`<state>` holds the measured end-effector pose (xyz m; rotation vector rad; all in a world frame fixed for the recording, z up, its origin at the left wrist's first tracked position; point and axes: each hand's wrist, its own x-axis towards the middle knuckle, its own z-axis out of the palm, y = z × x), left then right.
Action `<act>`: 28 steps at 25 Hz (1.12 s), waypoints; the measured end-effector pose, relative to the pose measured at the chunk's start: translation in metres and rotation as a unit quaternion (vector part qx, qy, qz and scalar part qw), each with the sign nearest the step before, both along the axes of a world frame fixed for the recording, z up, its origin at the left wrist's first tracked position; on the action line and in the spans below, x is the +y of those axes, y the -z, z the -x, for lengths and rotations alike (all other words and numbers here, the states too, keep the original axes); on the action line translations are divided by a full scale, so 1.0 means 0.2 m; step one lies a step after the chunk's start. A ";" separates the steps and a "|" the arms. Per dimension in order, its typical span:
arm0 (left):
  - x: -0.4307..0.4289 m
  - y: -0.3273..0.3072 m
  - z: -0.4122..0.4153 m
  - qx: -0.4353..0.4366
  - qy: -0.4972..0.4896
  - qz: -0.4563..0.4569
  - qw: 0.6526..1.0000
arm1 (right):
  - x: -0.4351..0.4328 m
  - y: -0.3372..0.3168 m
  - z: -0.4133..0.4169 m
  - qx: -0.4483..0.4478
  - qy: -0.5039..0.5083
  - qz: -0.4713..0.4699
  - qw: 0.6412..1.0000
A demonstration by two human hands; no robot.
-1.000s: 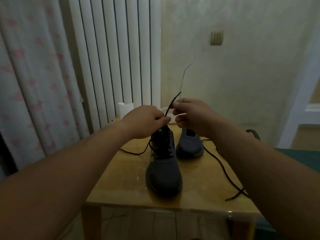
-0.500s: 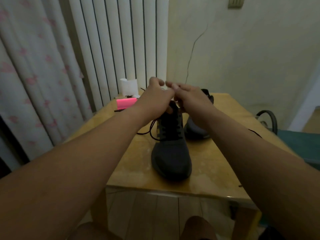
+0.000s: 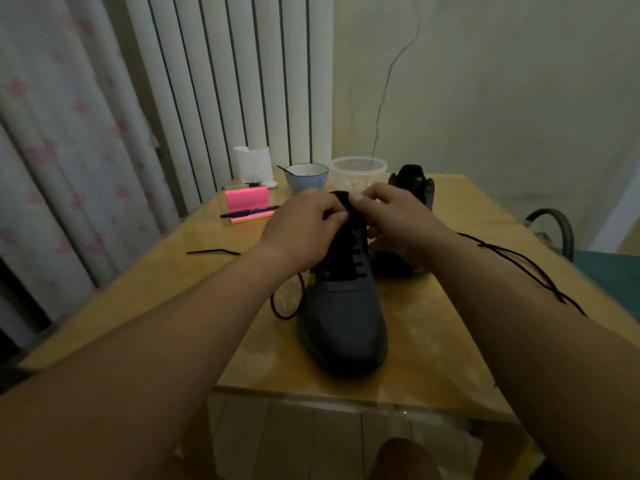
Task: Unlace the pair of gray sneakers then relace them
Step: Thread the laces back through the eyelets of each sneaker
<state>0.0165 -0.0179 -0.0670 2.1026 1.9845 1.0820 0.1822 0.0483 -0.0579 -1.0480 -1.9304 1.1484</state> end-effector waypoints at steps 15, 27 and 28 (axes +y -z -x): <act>0.05 0.07 0.00 0.013 -0.001 -0.053 0.999 | 0.11 0.12 -0.09 0.172 -0.015 0.102 0.980; 0.06 0.04 0.00 0.113 -0.009 -0.035 0.993 | 0.12 0.13 -0.09 0.171 -0.023 0.093 0.980; 0.06 0.04 0.00 0.122 -0.013 -0.035 0.992 | 0.12 0.13 -0.09 0.172 -0.022 0.092 0.981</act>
